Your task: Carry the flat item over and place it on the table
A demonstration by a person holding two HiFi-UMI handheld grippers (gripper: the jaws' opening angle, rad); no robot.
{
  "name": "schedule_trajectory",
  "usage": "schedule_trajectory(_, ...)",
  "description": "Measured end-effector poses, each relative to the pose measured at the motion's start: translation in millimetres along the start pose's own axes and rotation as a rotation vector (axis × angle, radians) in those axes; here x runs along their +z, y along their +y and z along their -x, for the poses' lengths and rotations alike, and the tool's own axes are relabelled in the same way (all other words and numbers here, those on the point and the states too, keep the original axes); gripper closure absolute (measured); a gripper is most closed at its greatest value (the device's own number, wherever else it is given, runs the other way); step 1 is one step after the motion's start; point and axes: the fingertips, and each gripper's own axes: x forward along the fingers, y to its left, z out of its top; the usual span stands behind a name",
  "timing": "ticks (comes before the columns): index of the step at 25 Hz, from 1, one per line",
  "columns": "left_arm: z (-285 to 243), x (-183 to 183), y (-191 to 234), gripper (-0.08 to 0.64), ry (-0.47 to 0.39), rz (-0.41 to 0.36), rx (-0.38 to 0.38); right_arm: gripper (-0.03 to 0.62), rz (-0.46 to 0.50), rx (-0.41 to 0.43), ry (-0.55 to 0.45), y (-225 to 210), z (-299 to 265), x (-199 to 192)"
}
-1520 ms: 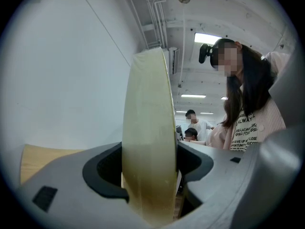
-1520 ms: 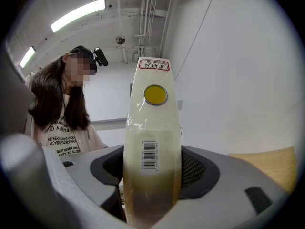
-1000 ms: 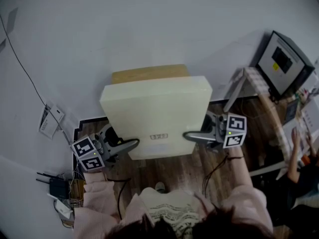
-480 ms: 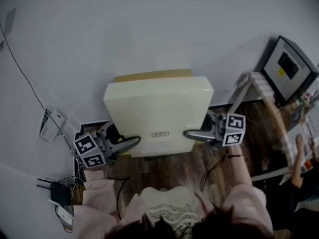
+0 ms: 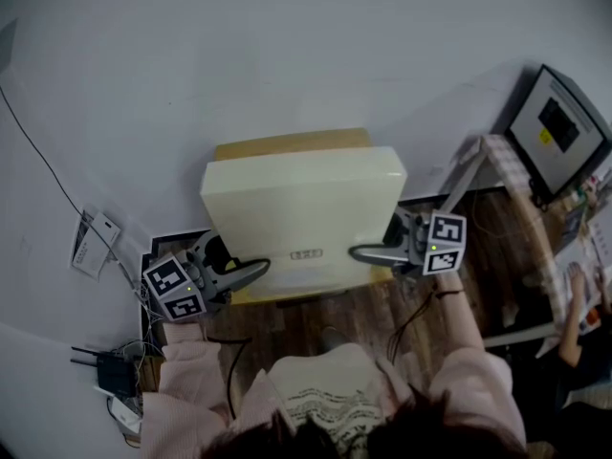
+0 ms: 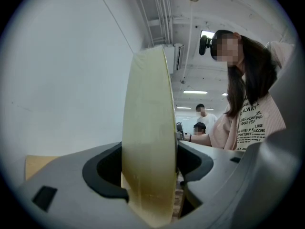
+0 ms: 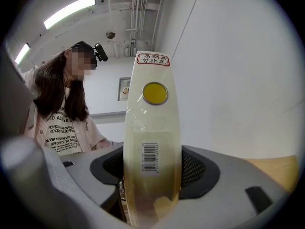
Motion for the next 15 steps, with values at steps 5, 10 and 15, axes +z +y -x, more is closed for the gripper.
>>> schedule_trajectory(5,-15,-4,23,0.246,0.007,0.015,0.025,0.29,-0.045,0.021,0.028,-25,1,-2)
schedule_trajectory(10,-28,-6,38,0.245,0.008,0.025,0.05,0.29,-0.018,0.033,0.035,-53,5,-4)
schedule_trajectory(15,-34,-9,45,0.246,0.012,0.041,0.069,0.288,-0.024,0.05,0.055,-64,7,-6)
